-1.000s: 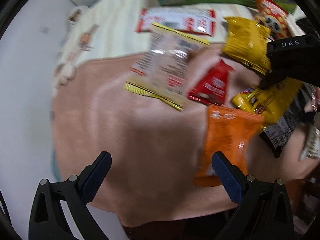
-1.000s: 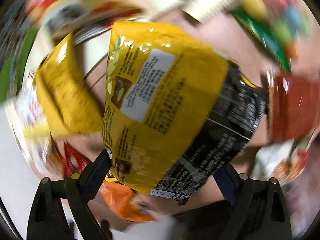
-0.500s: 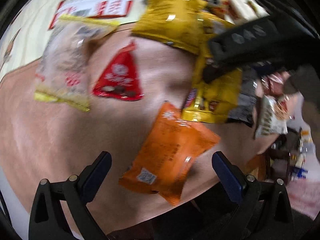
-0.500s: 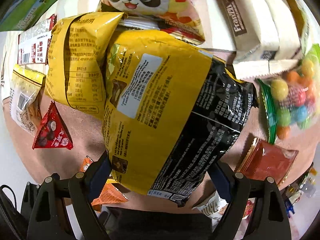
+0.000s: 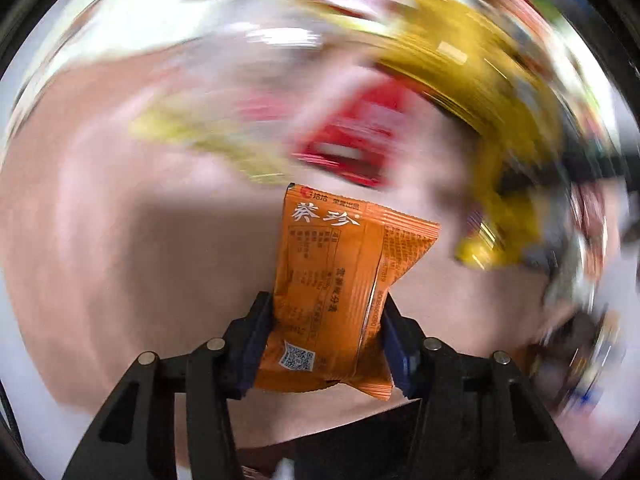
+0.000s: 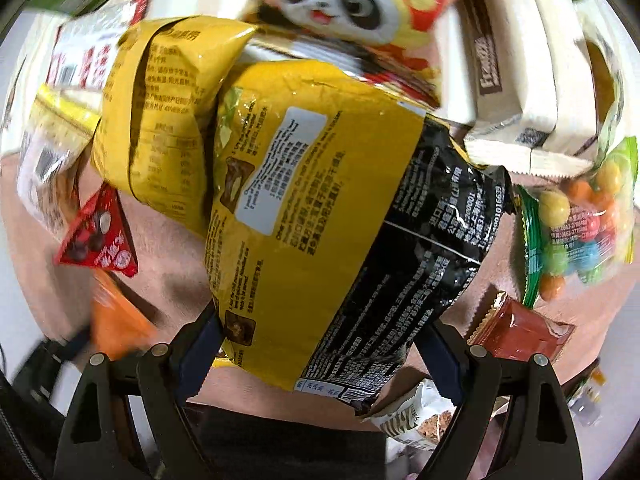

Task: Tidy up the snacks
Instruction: 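Grasp the orange pastry packet with the left gripper while the right grasps the yellow-black bag, then carry both packets over the cardboard box with both grippers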

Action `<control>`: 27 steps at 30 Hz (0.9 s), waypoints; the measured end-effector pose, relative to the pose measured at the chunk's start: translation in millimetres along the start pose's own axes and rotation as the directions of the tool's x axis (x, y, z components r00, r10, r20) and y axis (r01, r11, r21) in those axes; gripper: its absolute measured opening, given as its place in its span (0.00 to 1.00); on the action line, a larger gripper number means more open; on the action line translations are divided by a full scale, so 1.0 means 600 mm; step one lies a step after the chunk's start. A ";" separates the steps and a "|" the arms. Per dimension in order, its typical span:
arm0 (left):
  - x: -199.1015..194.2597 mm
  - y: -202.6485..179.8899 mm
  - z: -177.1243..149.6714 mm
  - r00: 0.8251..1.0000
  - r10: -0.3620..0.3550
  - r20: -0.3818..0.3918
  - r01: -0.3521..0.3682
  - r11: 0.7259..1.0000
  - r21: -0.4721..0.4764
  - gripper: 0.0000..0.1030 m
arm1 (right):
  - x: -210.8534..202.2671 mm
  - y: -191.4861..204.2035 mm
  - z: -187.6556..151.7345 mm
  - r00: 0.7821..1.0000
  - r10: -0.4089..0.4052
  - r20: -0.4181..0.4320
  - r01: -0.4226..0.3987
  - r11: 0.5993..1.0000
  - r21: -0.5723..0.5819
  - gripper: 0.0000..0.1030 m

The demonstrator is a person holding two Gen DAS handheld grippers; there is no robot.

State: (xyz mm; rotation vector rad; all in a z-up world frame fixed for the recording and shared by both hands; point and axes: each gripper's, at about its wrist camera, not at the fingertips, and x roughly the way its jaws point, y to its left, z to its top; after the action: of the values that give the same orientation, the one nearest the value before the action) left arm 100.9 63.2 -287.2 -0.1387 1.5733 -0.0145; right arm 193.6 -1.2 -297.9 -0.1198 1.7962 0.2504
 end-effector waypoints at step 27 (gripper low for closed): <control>0.017 0.083 0.027 1.000 -0.020 0.004 0.020 0.972 -0.236 0.56 | 0.051 -0.040 -0.104 0.992 0.045 0.119 -0.060 0.990 0.125 0.86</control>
State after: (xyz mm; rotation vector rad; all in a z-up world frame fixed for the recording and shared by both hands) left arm 113.1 112.9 -302.1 -0.3411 1.5684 0.1575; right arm 132.5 -37.2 -316.3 0.0331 1.6957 0.1754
